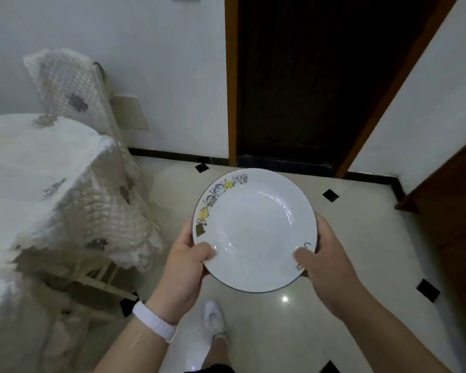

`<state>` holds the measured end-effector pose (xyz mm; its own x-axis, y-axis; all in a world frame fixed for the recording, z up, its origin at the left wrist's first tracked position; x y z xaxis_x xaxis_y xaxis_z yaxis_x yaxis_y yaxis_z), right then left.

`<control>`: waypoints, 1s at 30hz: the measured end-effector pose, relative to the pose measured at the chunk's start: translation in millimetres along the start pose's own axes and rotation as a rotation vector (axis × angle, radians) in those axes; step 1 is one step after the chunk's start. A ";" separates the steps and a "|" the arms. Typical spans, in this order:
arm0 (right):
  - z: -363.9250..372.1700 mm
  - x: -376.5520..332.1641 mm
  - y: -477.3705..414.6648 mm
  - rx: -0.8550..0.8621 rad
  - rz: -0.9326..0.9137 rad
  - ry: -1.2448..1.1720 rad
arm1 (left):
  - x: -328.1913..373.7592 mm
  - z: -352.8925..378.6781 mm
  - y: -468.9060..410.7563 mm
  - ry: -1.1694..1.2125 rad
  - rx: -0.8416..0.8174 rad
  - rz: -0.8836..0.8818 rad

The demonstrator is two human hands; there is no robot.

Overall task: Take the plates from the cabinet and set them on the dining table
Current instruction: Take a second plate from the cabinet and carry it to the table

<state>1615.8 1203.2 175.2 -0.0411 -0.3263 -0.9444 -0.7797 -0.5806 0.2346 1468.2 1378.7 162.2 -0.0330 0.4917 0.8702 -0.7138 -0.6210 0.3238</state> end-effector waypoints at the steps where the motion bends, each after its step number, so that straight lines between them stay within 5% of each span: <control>1: 5.4 -7.0 -19.3 0.012 0.002 0.013 | 7.5 -1.7 -21.4 0.009 -0.011 0.000; 15: 147.2 -105.0 -231.3 -0.095 -0.018 0.071 | 139.8 -100.4 -216.3 0.090 0.075 0.057; 30: 260.8 -143.9 -455.4 -0.493 0.006 0.079 | 195.9 -162.5 -367.4 0.137 0.377 0.114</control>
<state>1813.8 1709.1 144.1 0.0176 -0.3750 -0.9268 -0.3903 -0.8560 0.3389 1610.3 1802.4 153.3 -0.2083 0.4677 0.8590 -0.3948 -0.8437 0.3637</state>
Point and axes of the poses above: each hand's wrist, its own y-axis away from the middle knuckle, its own z-axis out of the palm, x = y × z, the point moved 10 cm from there along -y, towards the middle knuckle, and after that the axes turned 7 degrees about y, right-handed, at the moved point
